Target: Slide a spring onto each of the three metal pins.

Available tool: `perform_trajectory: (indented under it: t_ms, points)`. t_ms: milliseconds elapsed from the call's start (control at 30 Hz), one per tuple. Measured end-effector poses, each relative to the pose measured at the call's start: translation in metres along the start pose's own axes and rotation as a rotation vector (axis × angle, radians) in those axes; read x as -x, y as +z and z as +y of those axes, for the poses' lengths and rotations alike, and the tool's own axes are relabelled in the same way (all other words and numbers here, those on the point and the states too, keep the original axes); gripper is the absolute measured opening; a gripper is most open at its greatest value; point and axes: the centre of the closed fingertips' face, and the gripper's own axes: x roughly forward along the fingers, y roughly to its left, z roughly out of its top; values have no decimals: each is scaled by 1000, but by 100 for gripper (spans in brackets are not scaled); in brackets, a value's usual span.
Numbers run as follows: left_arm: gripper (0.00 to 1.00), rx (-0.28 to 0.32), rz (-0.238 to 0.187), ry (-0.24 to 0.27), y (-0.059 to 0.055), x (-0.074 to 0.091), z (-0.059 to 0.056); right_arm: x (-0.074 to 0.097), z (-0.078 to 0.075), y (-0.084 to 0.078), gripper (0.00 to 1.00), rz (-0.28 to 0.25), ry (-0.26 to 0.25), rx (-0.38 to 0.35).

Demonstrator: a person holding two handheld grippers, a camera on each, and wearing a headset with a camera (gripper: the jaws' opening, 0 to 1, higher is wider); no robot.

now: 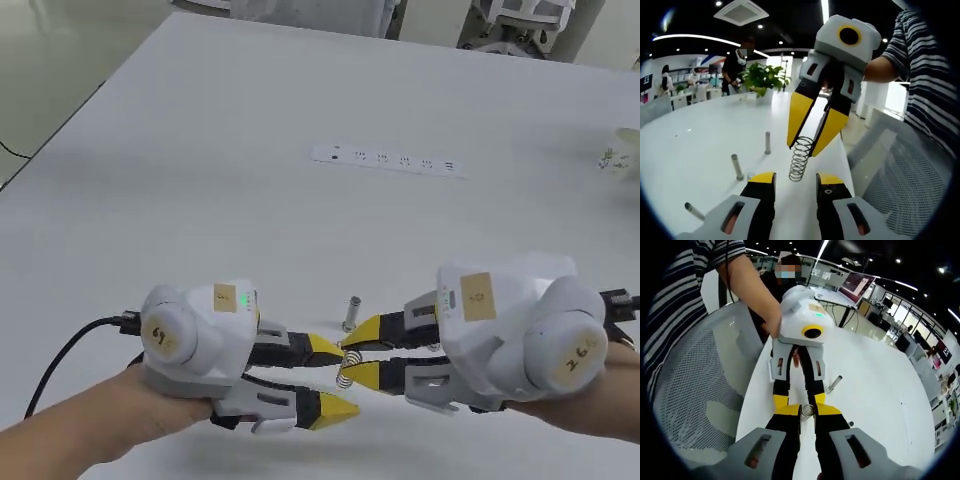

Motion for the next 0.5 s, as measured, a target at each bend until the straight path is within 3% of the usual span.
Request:
perform_trajectory:
  t_ms: [500]
  points:
    - [37, 13, 21, 26, -13, 15, 4, 2, -5, -1, 7, 1, -17, -5]
